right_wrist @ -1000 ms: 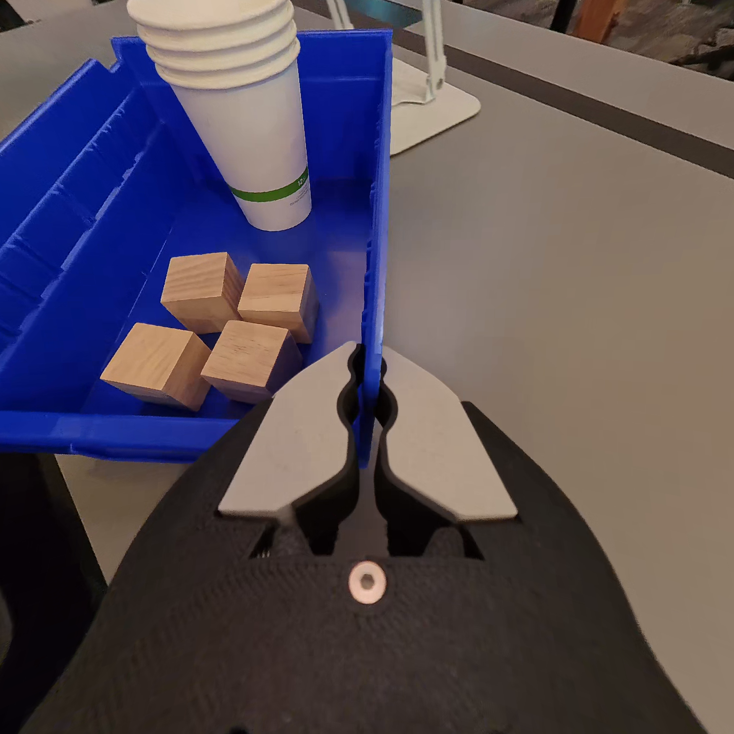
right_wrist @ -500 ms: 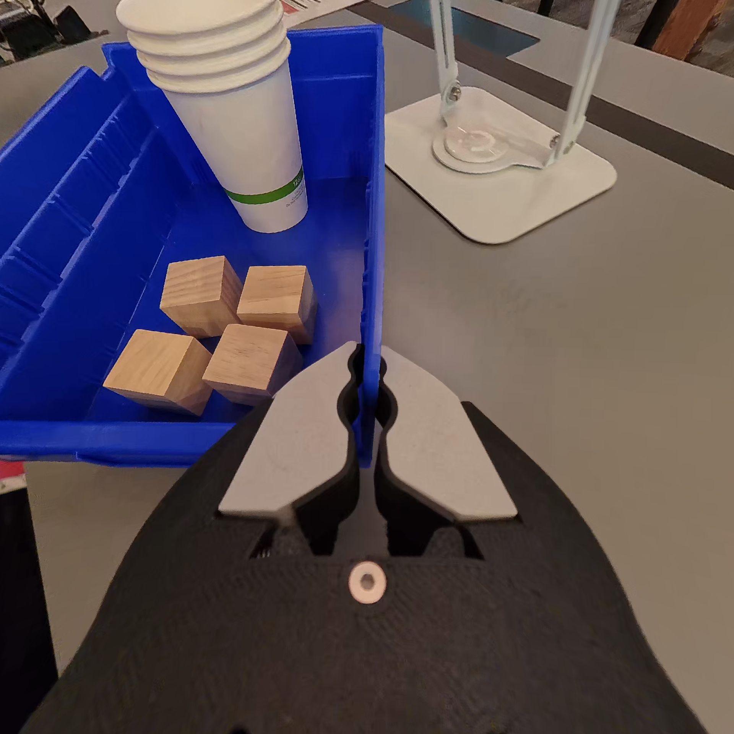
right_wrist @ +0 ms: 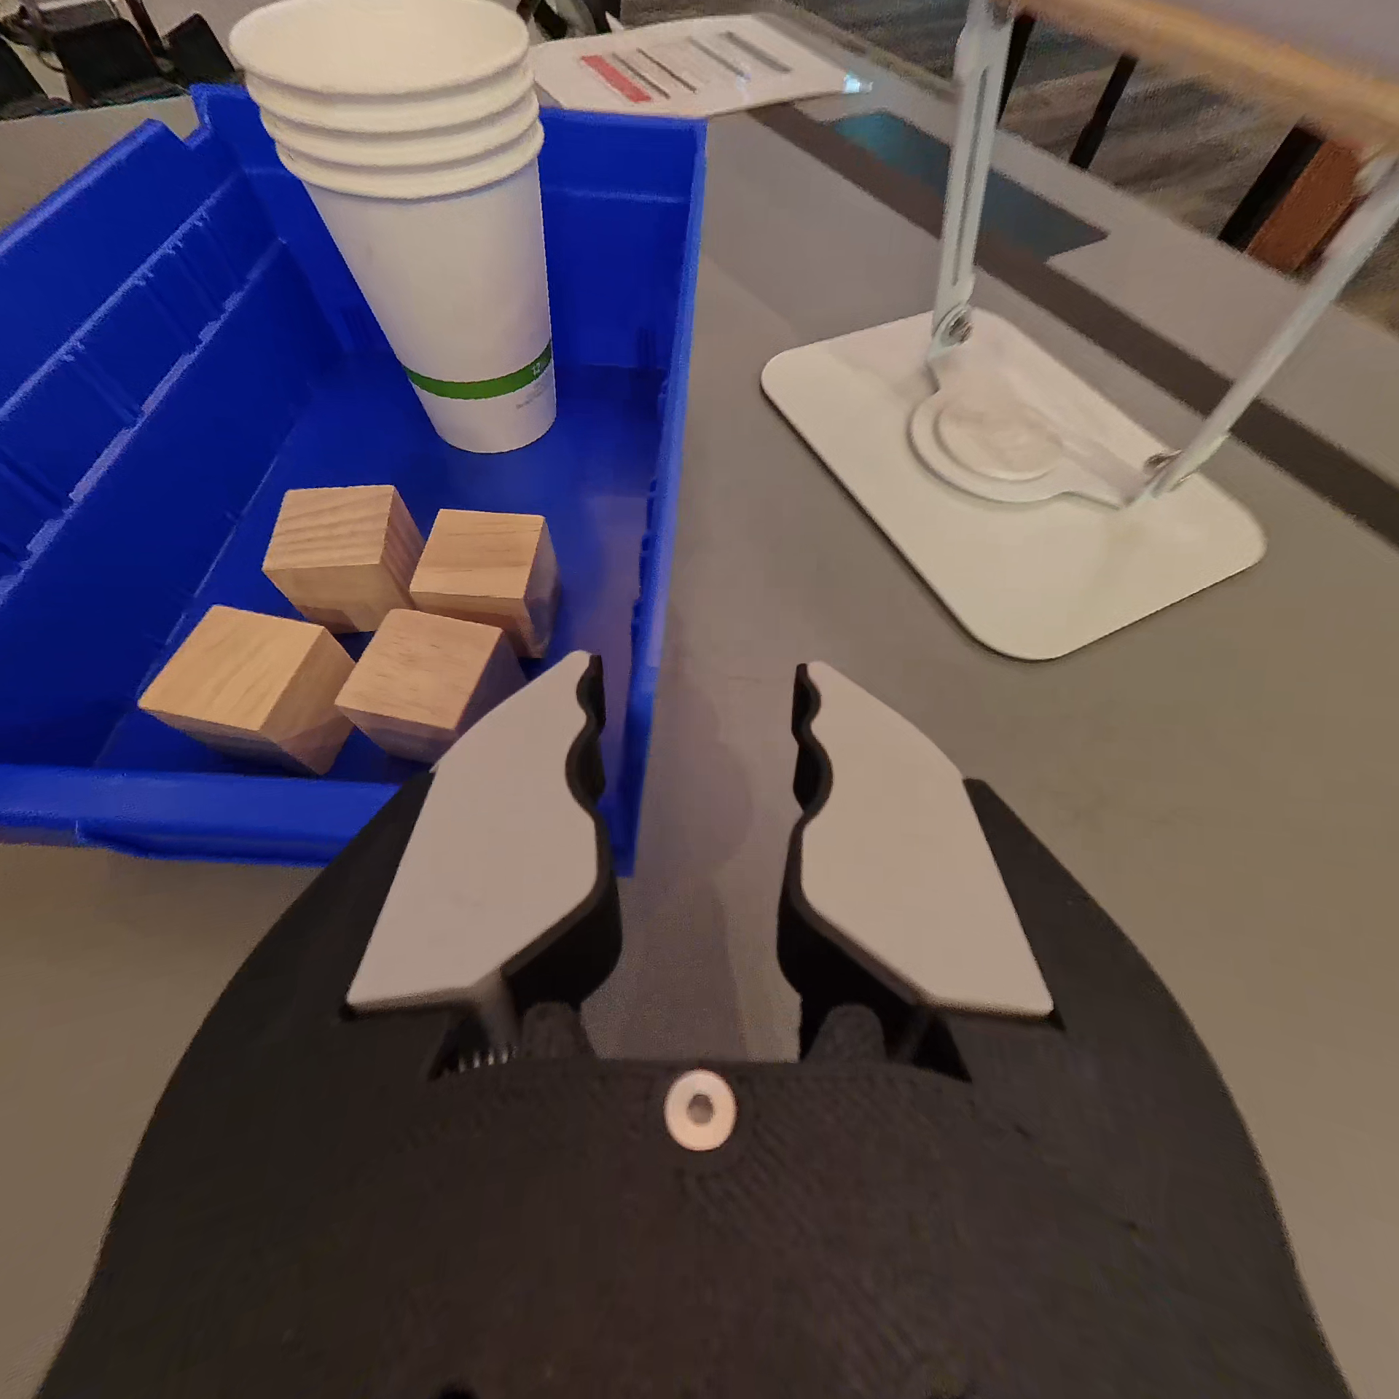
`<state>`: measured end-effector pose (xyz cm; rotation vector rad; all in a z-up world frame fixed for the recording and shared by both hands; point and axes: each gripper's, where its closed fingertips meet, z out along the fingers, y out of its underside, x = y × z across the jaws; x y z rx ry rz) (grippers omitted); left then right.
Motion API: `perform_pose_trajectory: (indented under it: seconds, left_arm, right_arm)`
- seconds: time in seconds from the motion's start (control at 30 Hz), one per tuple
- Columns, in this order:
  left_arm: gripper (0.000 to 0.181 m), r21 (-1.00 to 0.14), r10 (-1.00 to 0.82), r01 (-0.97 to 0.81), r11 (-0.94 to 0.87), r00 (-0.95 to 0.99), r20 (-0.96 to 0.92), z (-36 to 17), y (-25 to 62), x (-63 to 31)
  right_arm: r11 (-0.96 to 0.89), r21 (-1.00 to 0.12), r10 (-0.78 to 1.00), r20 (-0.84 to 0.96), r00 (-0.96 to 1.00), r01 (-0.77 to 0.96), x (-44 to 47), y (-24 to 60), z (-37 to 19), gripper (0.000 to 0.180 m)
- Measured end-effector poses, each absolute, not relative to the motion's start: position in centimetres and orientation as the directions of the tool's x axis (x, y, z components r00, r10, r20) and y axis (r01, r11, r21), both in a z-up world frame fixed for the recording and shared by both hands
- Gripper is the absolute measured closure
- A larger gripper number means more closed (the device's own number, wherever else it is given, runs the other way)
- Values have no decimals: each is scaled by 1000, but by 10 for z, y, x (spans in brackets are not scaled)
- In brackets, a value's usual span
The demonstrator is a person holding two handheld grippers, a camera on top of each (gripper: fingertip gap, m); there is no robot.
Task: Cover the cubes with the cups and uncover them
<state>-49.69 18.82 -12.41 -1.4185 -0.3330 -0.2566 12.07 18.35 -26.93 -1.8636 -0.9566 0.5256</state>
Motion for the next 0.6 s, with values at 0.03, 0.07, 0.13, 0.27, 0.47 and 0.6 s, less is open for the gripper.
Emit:
perform_pose_trajectory:
  seconds: [0.03,0.07,0.13,0.27,0.47,0.6]
  left_arm:
    - [177,-919,25,369,138,927,375,-124,188,-498]
    - [177,-919,25,369,140,926,376,-124,188,-498]
    - [177,-919,28,367,143,927,375,-123,188,-499]
    - [177,-920,29,364,144,928,371,-121,189,-497]
    - [177,-924,22,354,141,932,361,-118,189,-490]
    - [177,-926,15,348,147,935,354,-113,186,-488]
  right_arm:
    - [-199,-893,810,81,581,402,127,182,-261,126]
    - [-127,-900,818,142,557,416,132,179,-249,125]
    - [50,-867,839,306,449,496,137,163,-227,125]
    - [381,-678,844,533,63,629,117,103,-215,136]
    - [562,-375,799,478,-366,737,89,65,-268,133]
    - [648,-223,734,436,-520,728,74,63,-298,138]
